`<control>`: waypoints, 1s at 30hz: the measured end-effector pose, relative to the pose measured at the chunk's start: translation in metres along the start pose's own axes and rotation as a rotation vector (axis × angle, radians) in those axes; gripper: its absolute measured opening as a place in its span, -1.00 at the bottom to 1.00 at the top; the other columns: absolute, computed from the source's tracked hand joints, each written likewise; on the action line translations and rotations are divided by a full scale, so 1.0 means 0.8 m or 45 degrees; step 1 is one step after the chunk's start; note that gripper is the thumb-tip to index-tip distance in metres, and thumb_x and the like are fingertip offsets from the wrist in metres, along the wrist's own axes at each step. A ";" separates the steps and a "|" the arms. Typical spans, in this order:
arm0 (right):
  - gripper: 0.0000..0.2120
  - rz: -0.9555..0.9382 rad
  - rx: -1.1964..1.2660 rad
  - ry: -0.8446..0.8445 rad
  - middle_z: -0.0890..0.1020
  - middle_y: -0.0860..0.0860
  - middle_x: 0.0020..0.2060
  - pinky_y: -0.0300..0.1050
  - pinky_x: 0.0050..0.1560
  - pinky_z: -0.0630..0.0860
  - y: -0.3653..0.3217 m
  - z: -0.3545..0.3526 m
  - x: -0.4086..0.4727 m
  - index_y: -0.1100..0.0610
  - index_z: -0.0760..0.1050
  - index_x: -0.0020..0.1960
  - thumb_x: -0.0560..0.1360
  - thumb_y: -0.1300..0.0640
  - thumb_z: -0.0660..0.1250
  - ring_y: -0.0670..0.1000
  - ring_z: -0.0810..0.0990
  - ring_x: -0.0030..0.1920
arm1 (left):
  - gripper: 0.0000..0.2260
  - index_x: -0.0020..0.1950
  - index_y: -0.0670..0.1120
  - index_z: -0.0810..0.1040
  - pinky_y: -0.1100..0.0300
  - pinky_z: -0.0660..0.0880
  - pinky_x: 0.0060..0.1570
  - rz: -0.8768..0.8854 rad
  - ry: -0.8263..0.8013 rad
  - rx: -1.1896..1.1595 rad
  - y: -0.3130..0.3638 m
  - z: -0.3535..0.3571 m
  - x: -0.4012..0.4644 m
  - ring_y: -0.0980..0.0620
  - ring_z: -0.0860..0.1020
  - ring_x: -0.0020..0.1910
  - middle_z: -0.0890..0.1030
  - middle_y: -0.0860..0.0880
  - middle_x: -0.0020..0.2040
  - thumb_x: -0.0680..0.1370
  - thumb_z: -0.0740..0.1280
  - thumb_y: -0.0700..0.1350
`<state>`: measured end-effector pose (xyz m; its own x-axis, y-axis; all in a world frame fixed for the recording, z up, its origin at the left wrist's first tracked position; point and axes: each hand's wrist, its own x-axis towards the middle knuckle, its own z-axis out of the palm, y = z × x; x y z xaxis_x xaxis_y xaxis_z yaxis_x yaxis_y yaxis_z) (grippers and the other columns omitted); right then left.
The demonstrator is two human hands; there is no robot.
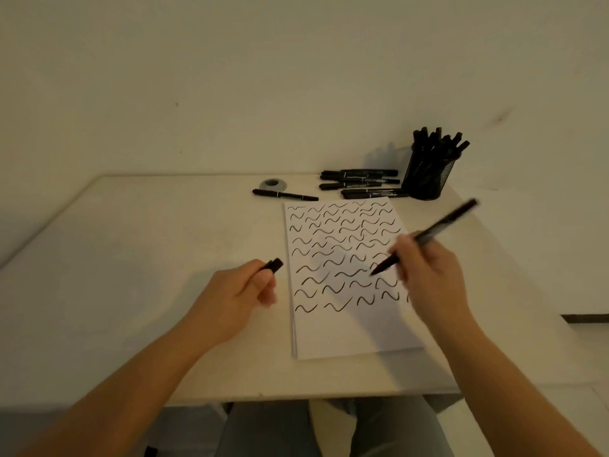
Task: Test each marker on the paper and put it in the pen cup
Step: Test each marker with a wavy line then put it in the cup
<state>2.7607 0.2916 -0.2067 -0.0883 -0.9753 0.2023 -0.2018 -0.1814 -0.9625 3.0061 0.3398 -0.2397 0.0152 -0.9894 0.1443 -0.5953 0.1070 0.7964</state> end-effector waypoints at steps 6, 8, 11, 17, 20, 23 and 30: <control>-0.93 0.018 -0.029 -0.394 0.61 -0.04 -0.41 -0.28 -0.24 0.50 0.023 0.043 -0.052 0.02 0.53 -0.21 0.45 0.10 0.31 -0.13 0.59 -0.35 | -0.82 -0.01 0.10 0.46 0.23 0.40 -0.02 0.140 -0.163 0.171 0.008 0.026 0.007 0.23 0.48 0.00 0.53 0.42 -0.11 0.61 0.07 -0.04; -0.93 0.000 -0.041 -0.378 0.63 -0.04 -0.39 -0.21 -0.18 0.54 0.029 0.045 -0.057 0.00 0.51 -0.21 0.45 0.10 0.31 -0.10 0.62 -0.30 | -0.79 0.04 0.00 0.50 0.24 0.39 0.03 0.151 -0.139 0.161 0.005 0.028 0.006 0.21 0.45 0.05 0.53 0.39 -0.09 0.61 0.07 -0.07; -0.94 -0.048 -0.079 -0.428 0.65 -0.07 -0.34 -0.15 -0.16 0.58 0.033 0.049 -0.062 -0.03 0.48 -0.21 0.44 0.08 0.32 -0.09 0.64 -0.26 | -0.73 0.08 -0.05 0.51 0.16 0.41 0.06 0.176 -0.125 0.159 0.003 0.028 0.006 0.17 0.46 0.06 0.56 0.33 -0.07 0.61 0.05 -0.02; -0.95 -0.122 -0.211 -0.529 0.62 -0.09 -0.34 -0.35 -0.32 0.44 0.036 0.049 -0.063 -0.07 0.49 -0.19 0.44 0.00 0.31 -0.10 0.55 -0.33 | -0.71 0.06 -0.06 0.52 0.16 0.40 0.06 0.164 -0.121 0.175 0.001 0.029 0.009 0.19 0.45 0.05 0.56 0.33 -0.06 0.61 0.04 -0.01; -0.90 -0.137 -0.229 -0.443 0.57 -0.08 -0.38 -0.37 -0.38 0.42 0.039 0.047 -0.062 -0.04 0.46 -0.22 0.46 0.10 0.31 -0.09 0.50 -0.39 | -0.72 0.06 -0.03 0.53 0.15 0.40 0.05 0.150 -0.114 0.173 0.000 0.030 0.010 0.19 0.46 0.05 0.56 0.32 -0.04 0.62 0.05 -0.02; -0.82 -0.125 -0.235 -0.353 0.55 -0.08 -0.42 -0.43 -0.37 0.41 0.039 0.045 -0.060 -0.06 0.41 -0.25 0.47 0.16 0.30 -0.21 0.52 -0.38 | -0.72 0.07 -0.01 0.53 0.13 0.41 0.06 0.133 -0.129 0.154 0.000 0.030 0.009 0.20 0.45 0.06 0.58 0.28 -0.01 0.61 0.04 0.00; -0.93 -0.090 0.071 -0.171 0.64 -0.06 -0.39 -0.38 -0.35 0.46 0.026 0.040 -0.042 0.02 0.49 -0.16 0.46 0.17 0.33 -0.20 0.56 -0.38 | -0.68 0.03 0.01 0.53 0.28 0.38 -0.09 0.173 -0.086 0.169 0.002 0.031 0.008 0.25 0.44 -0.04 0.54 0.40 -0.12 0.54 0.01 0.07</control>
<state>2.7908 0.3168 -0.2392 0.0564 -0.9674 0.2471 -0.1484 -0.2529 -0.9561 2.9849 0.3313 -0.2521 -0.1234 -0.9716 0.2018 -0.6889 0.2302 0.6873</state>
